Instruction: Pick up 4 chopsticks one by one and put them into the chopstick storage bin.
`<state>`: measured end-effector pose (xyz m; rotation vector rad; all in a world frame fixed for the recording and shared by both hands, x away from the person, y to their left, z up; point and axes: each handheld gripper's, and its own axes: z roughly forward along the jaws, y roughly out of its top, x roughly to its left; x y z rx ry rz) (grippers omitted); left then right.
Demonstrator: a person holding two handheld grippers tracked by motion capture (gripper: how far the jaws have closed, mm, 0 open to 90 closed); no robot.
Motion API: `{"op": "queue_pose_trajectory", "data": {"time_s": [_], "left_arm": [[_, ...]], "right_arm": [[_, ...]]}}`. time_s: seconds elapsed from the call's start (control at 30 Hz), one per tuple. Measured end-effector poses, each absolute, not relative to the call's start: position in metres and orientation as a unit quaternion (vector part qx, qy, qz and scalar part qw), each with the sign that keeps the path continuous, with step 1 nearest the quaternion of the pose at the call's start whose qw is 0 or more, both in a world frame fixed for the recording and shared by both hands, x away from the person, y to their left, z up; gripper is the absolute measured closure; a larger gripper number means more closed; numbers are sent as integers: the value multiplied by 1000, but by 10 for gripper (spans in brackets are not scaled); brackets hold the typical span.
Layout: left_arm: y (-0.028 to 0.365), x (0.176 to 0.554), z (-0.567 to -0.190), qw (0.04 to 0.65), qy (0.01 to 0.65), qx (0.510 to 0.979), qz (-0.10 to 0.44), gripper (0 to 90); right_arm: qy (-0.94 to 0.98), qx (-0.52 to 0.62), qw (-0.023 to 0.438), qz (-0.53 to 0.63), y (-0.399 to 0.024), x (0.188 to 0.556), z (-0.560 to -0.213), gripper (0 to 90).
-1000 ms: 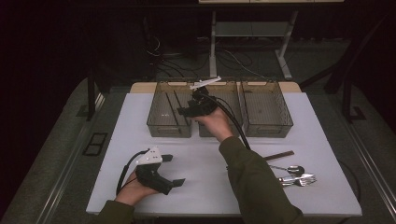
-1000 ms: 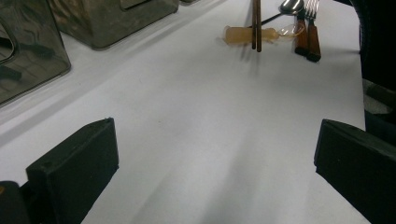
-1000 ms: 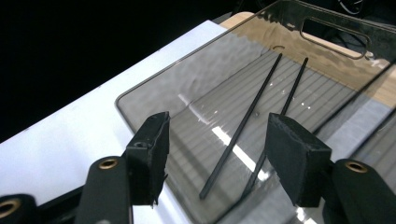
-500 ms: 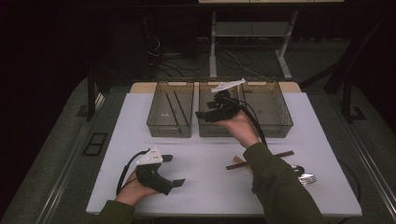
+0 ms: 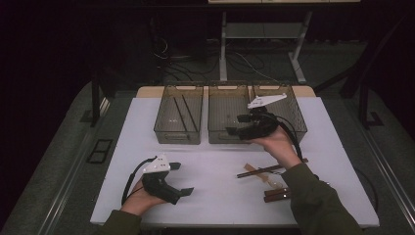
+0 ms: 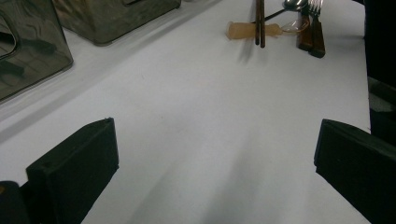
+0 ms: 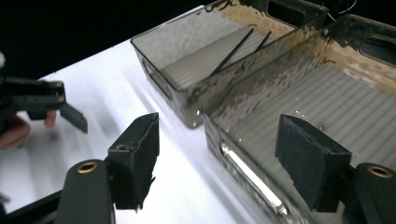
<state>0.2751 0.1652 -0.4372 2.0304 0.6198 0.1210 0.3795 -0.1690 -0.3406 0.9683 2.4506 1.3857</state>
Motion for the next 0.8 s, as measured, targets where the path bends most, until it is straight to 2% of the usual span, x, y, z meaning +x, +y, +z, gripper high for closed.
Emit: {"op": "queue_pose_trajectory", "data": {"time_s": [0.6,0.8], "left_arm": [[164,275,-439,483,255,836,49,0],[163,275,-439,482,256,836,49,0]], "right_arm": [[825,326,83,455,-232,341,-365,319],[828,331,68,447,-247,331,-380,332]]}}
